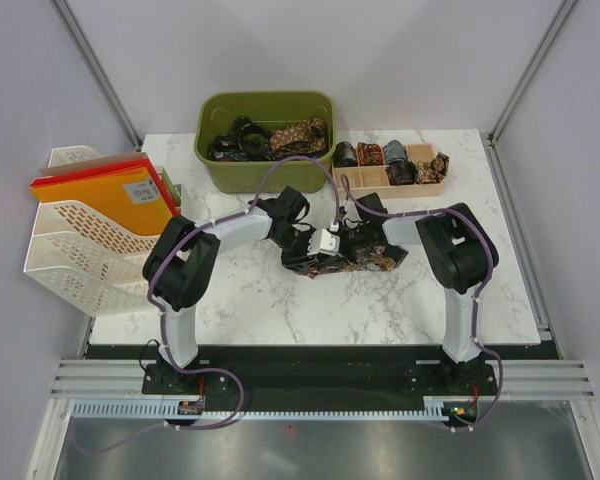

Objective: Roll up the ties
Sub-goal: Roll the tie at the center of the board.

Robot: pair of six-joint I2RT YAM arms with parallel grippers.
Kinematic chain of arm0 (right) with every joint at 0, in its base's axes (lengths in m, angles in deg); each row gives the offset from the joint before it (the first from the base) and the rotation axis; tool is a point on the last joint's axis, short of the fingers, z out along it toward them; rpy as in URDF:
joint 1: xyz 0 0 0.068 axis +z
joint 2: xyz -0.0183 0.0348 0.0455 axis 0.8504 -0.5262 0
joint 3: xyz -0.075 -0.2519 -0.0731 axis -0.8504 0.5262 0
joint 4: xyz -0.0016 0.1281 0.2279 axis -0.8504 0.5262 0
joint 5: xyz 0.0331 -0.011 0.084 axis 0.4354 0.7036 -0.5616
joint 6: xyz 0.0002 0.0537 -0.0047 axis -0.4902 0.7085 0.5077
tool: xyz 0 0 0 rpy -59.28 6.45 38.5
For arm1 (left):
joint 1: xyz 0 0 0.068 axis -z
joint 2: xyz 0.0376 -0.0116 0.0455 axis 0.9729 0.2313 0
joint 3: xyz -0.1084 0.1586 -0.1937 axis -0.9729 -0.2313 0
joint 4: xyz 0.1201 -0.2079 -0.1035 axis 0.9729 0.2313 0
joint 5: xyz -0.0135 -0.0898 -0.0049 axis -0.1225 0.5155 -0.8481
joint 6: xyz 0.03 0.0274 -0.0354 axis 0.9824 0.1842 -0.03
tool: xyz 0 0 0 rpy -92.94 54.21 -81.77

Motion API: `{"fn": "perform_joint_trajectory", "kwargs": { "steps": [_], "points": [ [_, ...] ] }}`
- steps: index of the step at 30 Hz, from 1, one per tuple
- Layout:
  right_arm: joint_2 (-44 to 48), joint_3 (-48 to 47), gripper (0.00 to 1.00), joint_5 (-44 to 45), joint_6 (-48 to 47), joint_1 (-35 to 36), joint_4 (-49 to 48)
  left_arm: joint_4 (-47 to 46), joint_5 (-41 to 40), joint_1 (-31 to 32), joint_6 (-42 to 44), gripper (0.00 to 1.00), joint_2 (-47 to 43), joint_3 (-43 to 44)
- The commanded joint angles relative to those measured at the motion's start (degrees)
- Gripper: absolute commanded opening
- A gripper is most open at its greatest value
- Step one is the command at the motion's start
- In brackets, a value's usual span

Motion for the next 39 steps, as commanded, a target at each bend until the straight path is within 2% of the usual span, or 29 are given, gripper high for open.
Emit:
{"fn": "perform_joint_trajectory", "kwargs": {
  "steps": [1,2,5,10,13,14,17,23,28,34,39],
  "points": [
    [-2.73,-4.57,0.0,6.25,-7.9,-0.79,2.89,10.15,3.6,-0.59,3.88,0.37,-0.56,-0.96],
    [-3.0,-5.8,0.0,6.17,-8.44,-0.87,3.25,10.15,3.78,-0.68,4.14,0.42,-0.74,-0.96],
    [-2.13,-6.95,0.0,5.64,-10.55,-0.79,3.25,10.15,4.92,-1.2,5.9,0.49,-1.0,-1.48],
    [-2.12,-8.1,0.0,7.66,-13.98,-0.87,4.31,10.42,5.89,-1.91,9.85,0.56,-1.79,-2.63],
    [-5.19,-7.31,0.0,8.1,-14.07,-0.88,4.39,10.15,7.12,-2.44,7.15,0.64,-2.14,-1.4],
    [-6.16,-6.87,0.0,8.19,-13.98,-0.96,4.48,9.45,7.39,-3.22,5.48,0.77,-2.49,-1.05],
    [-8.8,-6.16,0.0,8.36,-13.45,-1.4,4.48,5.33,8.27,-5.5,-0.24,0.91,-5.3,-1.92],
    [-11.18,-5.9,0.0,8.89,-12.75,-2.1,4.3,-3.9,5.46,-6.66,-5.0,0.92,-10.23,-7.46],
    [-11.79,-5.81,0.0,9.16,-12.31,-2.72,4.22,-6.37,3.87,-6.48,-8.07,0.91,-8.48,-6.85],
    [-12.32,-5.63,0.0,8.72,-12.22,-2.98,4.13,-7.78,2.56,-4.9,-7.9,0.84,-6.63,-6.23],
    [-12.67,-5.98,0.0,8.8,-12.4,-3.16,4.13,-9.54,0.88,-3.58,-7.72,0.88,-6.36,-6.15]
  ]
}}
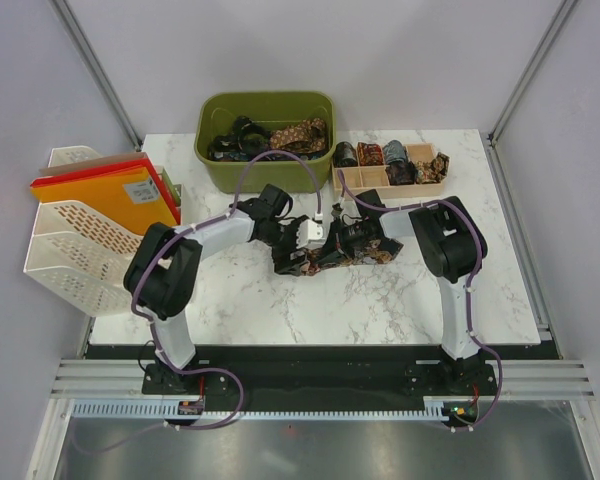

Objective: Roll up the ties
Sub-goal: Roll the tie at the center of the board.

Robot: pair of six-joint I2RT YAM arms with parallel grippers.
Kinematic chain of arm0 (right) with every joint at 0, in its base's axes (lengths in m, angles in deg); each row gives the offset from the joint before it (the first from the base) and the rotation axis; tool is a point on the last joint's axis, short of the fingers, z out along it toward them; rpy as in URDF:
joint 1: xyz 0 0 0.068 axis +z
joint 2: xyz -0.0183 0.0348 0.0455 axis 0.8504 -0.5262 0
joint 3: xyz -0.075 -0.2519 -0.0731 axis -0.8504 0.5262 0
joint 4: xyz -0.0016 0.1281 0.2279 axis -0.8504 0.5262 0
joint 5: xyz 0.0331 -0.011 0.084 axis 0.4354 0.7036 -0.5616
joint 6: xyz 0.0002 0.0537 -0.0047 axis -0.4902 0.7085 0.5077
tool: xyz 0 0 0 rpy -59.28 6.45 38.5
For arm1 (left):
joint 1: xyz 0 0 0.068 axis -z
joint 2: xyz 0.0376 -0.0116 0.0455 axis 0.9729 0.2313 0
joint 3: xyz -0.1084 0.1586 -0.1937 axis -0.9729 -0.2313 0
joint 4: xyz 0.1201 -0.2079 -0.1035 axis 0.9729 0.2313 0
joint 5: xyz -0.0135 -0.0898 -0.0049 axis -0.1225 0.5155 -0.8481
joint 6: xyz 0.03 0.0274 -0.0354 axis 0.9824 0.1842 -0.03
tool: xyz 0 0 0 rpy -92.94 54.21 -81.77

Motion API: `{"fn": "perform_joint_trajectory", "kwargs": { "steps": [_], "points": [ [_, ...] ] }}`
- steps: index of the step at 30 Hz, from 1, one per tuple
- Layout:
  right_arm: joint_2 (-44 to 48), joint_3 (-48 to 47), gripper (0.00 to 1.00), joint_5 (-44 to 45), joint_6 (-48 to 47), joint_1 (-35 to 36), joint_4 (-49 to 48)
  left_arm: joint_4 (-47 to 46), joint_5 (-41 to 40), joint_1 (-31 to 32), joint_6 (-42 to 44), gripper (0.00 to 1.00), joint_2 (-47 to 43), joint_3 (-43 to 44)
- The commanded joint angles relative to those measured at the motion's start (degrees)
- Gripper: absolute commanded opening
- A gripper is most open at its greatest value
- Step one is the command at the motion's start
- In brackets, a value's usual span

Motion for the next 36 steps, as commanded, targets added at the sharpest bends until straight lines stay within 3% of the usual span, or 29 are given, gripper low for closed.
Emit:
{"fn": "perform_joint_trajectory", "kwargs": {
  "steps": [1,3,13,24,30,36],
  "points": [
    [-5.22,0.81,0.0,16.1,-3.94,-1.39,0.81,-2.91,-1.13,1.51,-1.25,0.87,0.7,0.78],
    [-5.4,0.73,0.0,16.1,-3.68,-1.48,0.81,-2.91,-1.04,1.95,-0.55,0.87,0.7,0.79],
    [-5.66,1.51,0.0,15.84,-1.92,-1.3,0.28,-2.83,-3.14,6.08,-6.96,0.53,2.71,6.32],
    [-3.29,1.96,0.0,10.93,2.56,-0.86,-2.62,4.8,-12.72,9.16,-11.71,0.54,13.7,15.37],
    [1.36,0.81,0.09,8.29,2.47,-1.39,0.71,9.39,-14.22,9.07,-8.64,0.35,15.9,14.06],
    [5.67,-1.38,0.19,5.74,2.83,-3.15,4.41,12.38,-14.66,8.99,-6.26,0.22,17.13,12.3]
  ]
}}
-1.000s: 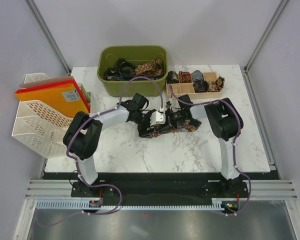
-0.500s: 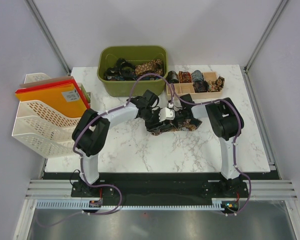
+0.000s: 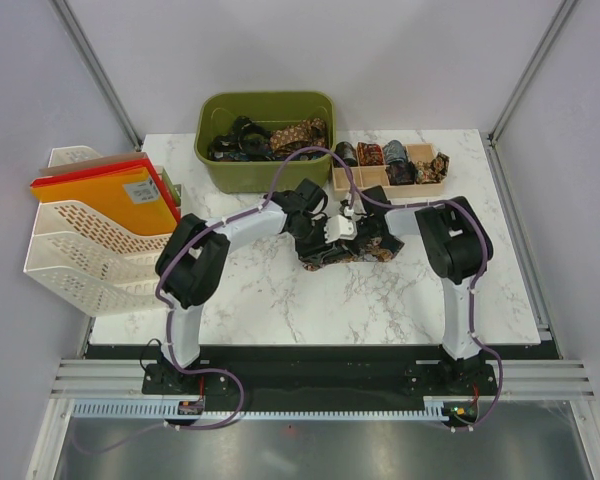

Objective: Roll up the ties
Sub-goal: Roll the tie at the center of the board.

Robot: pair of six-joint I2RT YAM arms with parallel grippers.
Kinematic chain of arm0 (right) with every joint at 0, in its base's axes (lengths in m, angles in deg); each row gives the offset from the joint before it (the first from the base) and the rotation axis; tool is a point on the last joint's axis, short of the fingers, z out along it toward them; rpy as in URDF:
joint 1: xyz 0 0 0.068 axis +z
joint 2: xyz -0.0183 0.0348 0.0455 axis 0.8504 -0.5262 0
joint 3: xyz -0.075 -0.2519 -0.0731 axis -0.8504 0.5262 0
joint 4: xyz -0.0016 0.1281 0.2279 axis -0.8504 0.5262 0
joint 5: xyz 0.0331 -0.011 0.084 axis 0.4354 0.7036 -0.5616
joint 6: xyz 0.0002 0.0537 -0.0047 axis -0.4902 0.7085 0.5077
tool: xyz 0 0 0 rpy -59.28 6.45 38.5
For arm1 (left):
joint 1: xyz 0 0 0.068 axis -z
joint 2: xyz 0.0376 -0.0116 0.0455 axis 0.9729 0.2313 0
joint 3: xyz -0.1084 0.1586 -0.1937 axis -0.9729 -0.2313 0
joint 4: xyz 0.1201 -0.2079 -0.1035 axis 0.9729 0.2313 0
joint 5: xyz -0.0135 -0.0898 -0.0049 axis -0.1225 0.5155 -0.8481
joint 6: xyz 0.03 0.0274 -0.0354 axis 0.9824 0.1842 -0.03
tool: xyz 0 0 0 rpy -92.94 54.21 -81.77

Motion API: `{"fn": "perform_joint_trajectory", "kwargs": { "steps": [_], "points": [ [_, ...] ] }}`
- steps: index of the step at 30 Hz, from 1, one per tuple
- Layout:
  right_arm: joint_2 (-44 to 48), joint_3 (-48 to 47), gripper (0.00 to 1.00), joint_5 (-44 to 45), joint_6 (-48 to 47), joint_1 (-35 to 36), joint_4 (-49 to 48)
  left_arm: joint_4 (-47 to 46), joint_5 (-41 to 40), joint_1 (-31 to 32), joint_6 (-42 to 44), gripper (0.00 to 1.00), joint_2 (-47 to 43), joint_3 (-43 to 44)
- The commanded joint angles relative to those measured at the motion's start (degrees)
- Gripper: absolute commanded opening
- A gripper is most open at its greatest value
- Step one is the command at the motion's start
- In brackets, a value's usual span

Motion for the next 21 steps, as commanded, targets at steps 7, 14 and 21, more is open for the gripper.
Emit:
{"fn": "perform_joint_trajectory", "kwargs": {
  "steps": [7,14,21],
  "points": [
    [6.55,-2.5,0.22,4.67,-4.82,-4.98,8.54,5.98,-2.99,0.39,4.5,0.11,5.7,-6.42],
    [2.59,-6.2,0.22,11.44,-7.89,-3.31,9.95,6.51,-1.4,-0.4,5.55,0.04,4.64,-7.74],
    [-3.12,-6.02,0.19,18.73,-14.66,-0.85,16.62,6.16,1.06,-3.12,3.63,0.02,2.54,-6.34]
  ]
}}
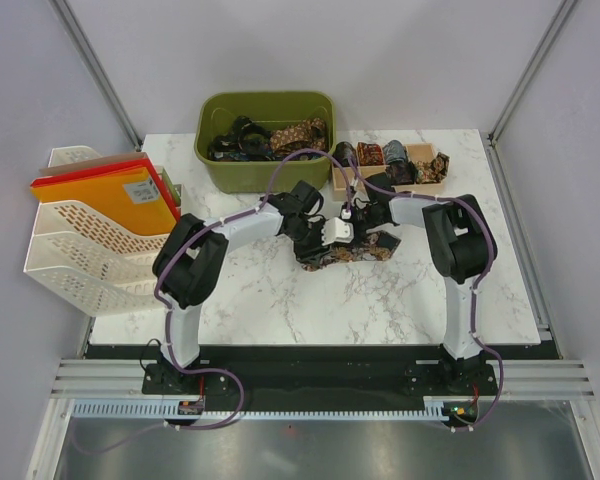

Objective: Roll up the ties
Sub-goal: Roll the tie at the center of the board.

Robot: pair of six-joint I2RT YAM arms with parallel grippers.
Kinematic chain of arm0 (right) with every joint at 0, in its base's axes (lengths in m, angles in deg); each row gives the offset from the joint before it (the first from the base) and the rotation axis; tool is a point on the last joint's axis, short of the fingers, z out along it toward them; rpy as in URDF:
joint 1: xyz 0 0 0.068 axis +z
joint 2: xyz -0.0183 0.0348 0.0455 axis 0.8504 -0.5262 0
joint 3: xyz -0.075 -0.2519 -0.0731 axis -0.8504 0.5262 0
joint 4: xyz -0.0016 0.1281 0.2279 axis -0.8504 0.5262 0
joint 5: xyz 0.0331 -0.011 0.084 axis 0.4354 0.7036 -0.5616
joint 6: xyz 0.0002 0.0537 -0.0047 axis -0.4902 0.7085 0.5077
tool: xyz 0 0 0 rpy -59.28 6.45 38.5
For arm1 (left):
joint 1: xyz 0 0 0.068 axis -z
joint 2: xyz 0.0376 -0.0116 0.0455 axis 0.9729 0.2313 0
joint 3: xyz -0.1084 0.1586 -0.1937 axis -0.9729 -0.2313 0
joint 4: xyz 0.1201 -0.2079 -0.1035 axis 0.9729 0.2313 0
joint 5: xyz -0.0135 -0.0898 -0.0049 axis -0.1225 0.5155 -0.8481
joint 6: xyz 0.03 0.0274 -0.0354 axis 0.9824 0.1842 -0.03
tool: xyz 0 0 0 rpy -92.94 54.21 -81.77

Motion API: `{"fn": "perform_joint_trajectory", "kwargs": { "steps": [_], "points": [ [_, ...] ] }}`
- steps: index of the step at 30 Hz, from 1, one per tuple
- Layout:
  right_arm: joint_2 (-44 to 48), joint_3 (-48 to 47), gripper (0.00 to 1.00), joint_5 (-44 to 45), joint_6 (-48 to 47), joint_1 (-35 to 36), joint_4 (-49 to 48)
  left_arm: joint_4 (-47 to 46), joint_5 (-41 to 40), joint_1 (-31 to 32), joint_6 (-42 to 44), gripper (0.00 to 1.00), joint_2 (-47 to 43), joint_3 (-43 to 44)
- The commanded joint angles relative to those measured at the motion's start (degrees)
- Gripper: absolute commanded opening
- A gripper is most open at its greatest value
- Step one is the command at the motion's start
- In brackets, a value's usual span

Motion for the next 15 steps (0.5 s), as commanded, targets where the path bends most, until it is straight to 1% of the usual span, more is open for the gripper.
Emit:
{"fn": "perform_joint_trajectory", "kwargs": {
  "steps": [1,8,15],
  "points": [
    [-4.32,0.78,0.19,9.31,-7.19,1.34,6.59,8.06,-1.04,-2.46,-1.01,0.02,2.26,-3.12],
    [-5.82,-0.01,0.16,11.87,-10.18,1.69,9.5,3.13,0.54,-4.93,-4.18,0.02,-1.88,-3.21],
    [-5.82,0.78,0.14,12.4,-11.33,1.95,10.2,-0.21,0.46,-5.37,-7.25,0.02,-2.06,-2.33]
  ]
}}
